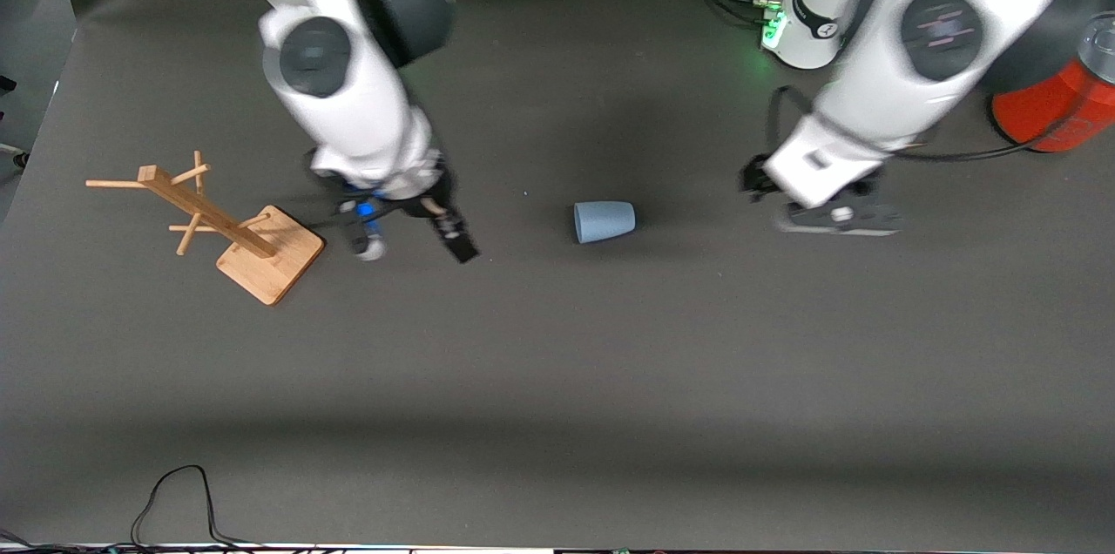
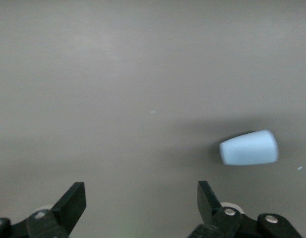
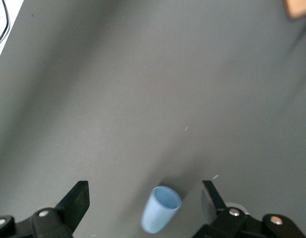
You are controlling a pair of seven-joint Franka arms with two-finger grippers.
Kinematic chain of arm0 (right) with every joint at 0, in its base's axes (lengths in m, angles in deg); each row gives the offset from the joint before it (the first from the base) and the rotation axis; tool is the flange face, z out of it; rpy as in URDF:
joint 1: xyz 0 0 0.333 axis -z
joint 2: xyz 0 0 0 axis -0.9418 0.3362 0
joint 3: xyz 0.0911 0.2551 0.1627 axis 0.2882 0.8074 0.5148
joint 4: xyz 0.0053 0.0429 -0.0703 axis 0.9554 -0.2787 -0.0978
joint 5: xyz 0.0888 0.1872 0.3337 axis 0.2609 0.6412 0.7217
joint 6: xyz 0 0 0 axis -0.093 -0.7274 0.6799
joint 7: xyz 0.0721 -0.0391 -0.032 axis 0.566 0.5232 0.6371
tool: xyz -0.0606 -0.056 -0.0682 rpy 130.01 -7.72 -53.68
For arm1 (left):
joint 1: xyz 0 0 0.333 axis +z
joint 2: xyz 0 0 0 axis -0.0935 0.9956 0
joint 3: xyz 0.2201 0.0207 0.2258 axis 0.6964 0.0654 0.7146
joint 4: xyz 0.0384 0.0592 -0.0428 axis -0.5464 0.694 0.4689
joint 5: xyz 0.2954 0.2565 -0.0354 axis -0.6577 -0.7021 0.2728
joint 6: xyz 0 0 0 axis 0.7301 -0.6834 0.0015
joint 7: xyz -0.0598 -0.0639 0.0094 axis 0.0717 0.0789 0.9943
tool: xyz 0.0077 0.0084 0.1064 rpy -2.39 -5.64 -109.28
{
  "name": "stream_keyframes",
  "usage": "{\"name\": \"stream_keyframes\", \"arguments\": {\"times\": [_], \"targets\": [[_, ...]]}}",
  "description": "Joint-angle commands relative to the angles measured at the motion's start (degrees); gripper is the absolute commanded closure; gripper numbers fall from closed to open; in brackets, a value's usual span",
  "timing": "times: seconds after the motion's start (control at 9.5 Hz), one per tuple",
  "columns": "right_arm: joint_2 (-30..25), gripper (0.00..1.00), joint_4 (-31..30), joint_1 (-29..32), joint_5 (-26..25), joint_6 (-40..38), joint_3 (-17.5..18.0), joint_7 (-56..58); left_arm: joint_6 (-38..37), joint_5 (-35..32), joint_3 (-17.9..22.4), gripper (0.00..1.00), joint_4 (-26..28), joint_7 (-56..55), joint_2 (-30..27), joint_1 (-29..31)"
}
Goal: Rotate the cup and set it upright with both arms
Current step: 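Move the right gripper back to the stand while the left gripper reaches the cup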
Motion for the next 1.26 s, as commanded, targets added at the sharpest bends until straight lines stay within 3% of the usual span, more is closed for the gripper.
{"name": "stream_keyframes", "arguments": {"times": [0.0, 0.21, 0.53, 0.63, 0.84, 1.16], "targets": [[-5.5, 0.0, -4.0, 1.7, 0.6, -3.4, -4.1, 17.7, -1.4, -7.5, 1.0, 0.0, -13.9, -12.3, 14.5, -9.1], [-10.8, 0.0, -9.2, 1.6, 0.4, -3.8, -12.0, 36.0, -2.3, -14.3, 1.1, 0.0, -25.8, -17.4, 28.4, -17.9], [-17.4, 0.0, -15.5, 1.5, -0.5, -3.8, -21.5, 53.5, -0.2, -18.7, 1.1, 0.0, -33.9, -17.7, 40.1, -26.6], [-18.8, 0.0, -16.8, 1.4, -3.8, -3.7, -23.4, 58.1, 0.5, -20.0, 1.2, 0.0, -34.6, -15.4, 42.4, -28.9], [-19.5, 0.0, -17.9, 1.5, -5.3, -3.6, -25.7, 66.0, 0.6, -24.7, 1.1, 0.01, -34.5, -9.7, 45.7, -30.8], [-20.8, 0.0, -17.8, 1.0, -8.9, -3.7, -25.5, 68.3, -2.0, -27.8, 1.1, 0.02, -31.2, 6.1, 45.7, -30.8]]}}
